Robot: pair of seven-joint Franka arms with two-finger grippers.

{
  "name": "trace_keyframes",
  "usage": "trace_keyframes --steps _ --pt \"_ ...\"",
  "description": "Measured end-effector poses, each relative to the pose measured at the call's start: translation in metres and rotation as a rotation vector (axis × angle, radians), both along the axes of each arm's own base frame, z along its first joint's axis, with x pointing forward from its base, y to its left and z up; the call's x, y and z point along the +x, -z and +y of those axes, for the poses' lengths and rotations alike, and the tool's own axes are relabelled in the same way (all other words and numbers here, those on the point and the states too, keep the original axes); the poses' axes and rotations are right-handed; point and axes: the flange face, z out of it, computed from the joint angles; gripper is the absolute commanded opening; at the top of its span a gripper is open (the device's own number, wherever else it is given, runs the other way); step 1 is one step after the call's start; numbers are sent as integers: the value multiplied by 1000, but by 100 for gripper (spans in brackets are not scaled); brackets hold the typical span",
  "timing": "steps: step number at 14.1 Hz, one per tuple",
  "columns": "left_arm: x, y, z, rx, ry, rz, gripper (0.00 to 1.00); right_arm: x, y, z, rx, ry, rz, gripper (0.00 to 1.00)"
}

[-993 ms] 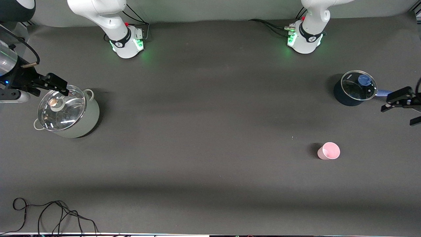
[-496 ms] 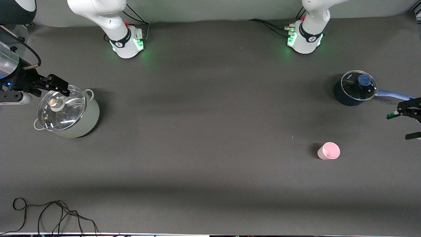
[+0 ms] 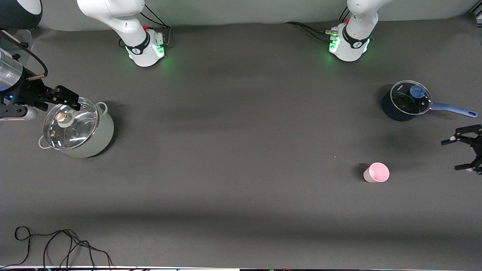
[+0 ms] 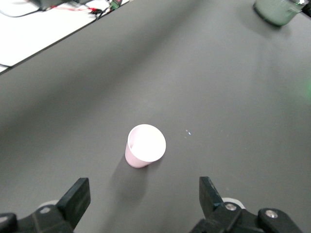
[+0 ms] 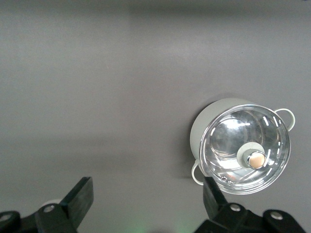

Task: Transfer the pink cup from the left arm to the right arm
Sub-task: 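Move the left gripper down toward the pink cup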

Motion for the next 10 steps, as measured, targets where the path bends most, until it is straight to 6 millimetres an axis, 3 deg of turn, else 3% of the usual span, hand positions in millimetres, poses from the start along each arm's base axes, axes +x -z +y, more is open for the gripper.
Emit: trace_keyframes --steps 5,10 --pt "6 105 -5 -194 85 -157 99 0 1 0 0 0 2 100" --pt "-21 192 5 -295 116 -358 99 1 2 0 0 0 3 100"
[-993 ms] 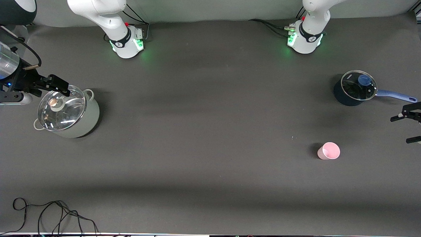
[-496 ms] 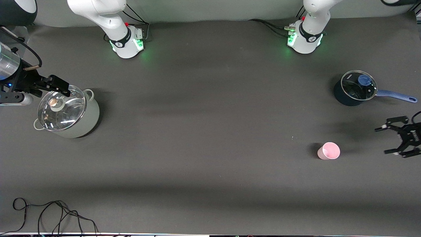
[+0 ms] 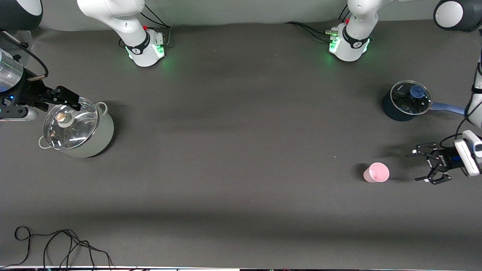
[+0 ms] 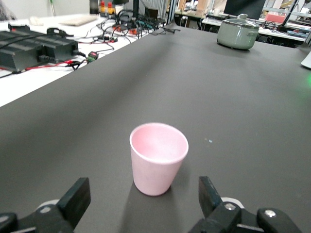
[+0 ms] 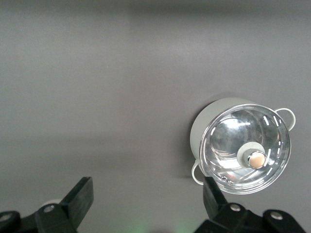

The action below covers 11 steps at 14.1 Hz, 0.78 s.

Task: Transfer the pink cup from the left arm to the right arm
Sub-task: 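Move the left gripper down toward the pink cup, then close the left gripper around the pink cup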

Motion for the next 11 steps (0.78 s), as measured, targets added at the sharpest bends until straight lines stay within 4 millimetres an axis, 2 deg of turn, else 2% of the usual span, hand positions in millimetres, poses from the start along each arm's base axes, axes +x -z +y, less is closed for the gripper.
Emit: trace_keyframes --steps 2,5,8,11 --pt "-12 26 4 -21 2 -48 99 0 1 0 0 0 5 100" --pt "-25 53 3 -46 3 -97 99 -1 2 0 -1 0 15 100" --pt "-33 75 -2 -69 -1 -128 99 -1 2 0 -1 0 17 100" --pt "-32 89 -17 -95 -18 -142 99 -1 2 0 -1 1 17 100"
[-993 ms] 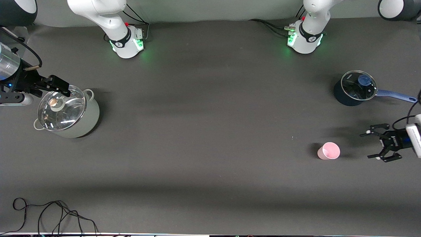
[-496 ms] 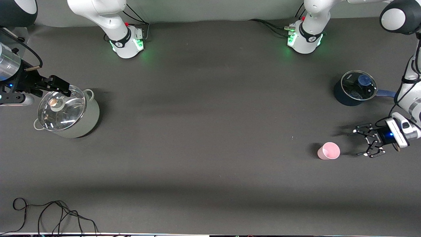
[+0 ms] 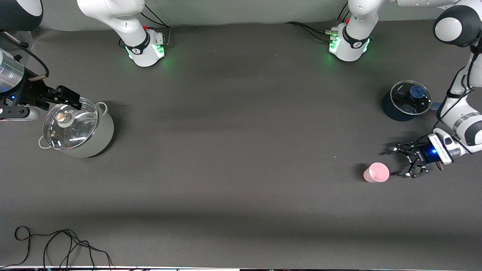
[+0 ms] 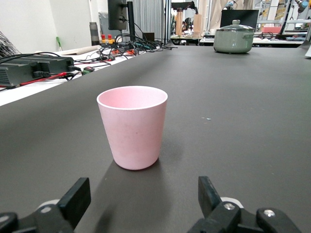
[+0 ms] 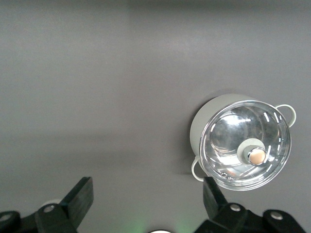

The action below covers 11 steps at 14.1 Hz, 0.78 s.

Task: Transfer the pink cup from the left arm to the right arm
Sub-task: 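Close the left gripper around the pink cup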

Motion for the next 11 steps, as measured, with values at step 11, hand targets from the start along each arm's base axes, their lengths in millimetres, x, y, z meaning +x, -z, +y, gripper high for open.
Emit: trace_keyframes --steps 11 --pt "27 13 -62 5 -39 0 99 1 2 0 0 0 5 100"
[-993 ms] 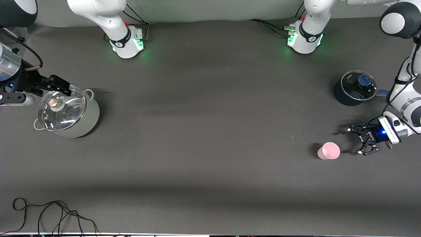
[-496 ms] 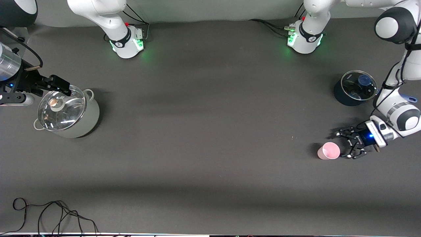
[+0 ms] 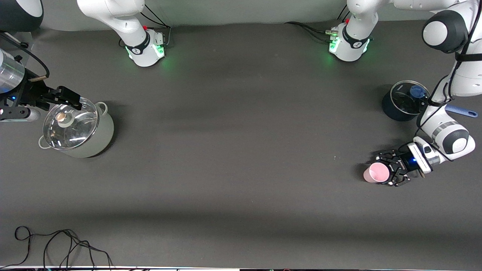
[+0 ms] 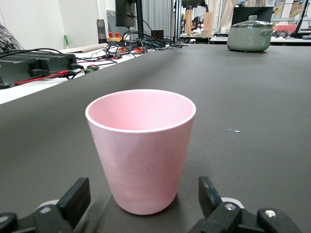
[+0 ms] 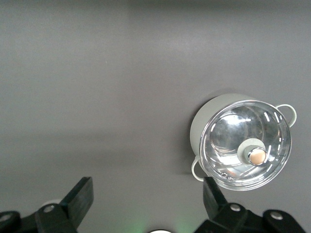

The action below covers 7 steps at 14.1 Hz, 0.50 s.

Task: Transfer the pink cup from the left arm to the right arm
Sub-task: 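Close the left gripper around the pink cup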

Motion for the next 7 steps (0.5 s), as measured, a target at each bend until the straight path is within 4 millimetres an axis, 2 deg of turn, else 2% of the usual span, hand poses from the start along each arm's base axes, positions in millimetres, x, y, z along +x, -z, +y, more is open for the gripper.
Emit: trace_keyframes --steps 5,7 --pt "2 2 -9 2 -8 0 92 1 1 -2 0 4 2 100" --pt "3 3 -11 -2 -15 -8 75 1 1 -2 0 4 2 100"
